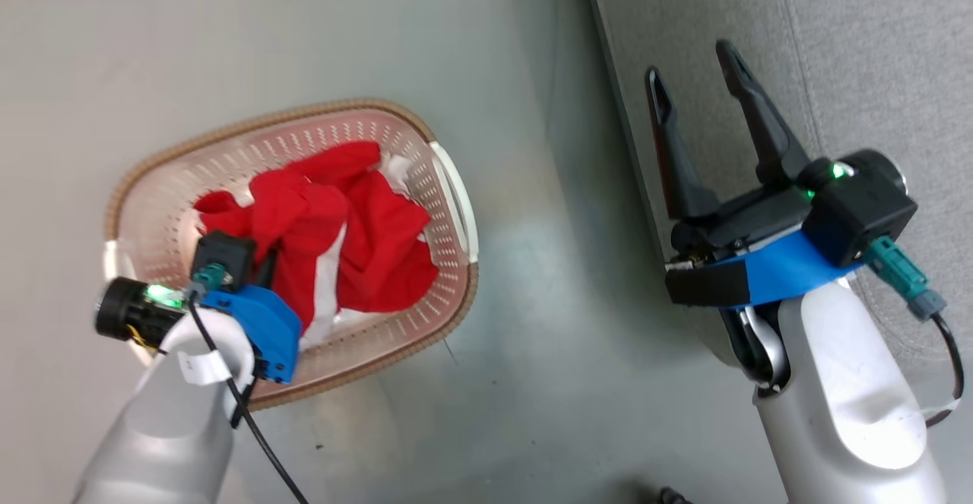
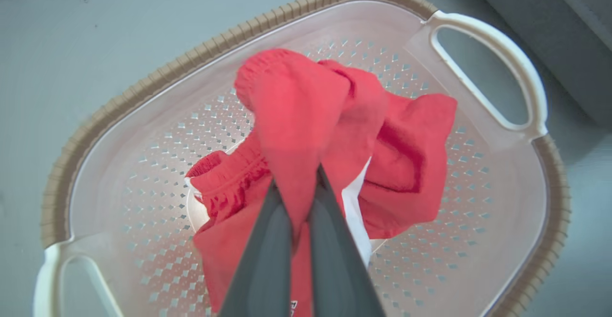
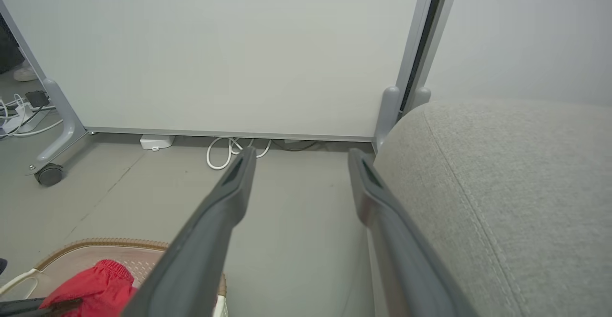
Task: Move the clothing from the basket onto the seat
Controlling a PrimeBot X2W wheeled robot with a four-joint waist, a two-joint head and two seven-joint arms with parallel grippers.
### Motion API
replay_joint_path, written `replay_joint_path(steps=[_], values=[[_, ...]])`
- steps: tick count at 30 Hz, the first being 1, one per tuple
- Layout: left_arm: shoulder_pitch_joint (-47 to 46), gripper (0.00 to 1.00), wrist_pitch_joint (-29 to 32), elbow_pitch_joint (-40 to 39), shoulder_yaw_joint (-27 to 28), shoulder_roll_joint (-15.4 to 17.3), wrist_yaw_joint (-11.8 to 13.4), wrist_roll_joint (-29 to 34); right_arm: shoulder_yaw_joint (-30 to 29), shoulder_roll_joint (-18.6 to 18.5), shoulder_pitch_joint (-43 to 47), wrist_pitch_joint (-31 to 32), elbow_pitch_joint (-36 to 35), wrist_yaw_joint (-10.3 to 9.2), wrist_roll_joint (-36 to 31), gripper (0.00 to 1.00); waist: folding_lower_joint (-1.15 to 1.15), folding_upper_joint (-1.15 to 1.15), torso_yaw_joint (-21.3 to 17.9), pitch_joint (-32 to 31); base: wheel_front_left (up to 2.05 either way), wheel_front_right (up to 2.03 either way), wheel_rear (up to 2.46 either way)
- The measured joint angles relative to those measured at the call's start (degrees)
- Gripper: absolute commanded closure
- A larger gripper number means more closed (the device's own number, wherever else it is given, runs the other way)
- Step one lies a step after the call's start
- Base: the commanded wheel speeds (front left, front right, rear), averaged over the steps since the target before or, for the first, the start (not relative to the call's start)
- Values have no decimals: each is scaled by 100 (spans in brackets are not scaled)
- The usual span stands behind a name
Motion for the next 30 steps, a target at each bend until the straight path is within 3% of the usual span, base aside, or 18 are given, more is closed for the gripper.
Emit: replay_joint_path(steps=[13,30], values=[[336,100,-44,-230,-809,-692,0,-823,-116,3,766,-1,499,0,-431,0,-1,0,552,-1466,0,0,0],[607,100,-45,-1255,-1578,-790,0,-1669,8,1,1622,37,870,0,-454,0,-2,1,1025,-3182,0,0,0]])
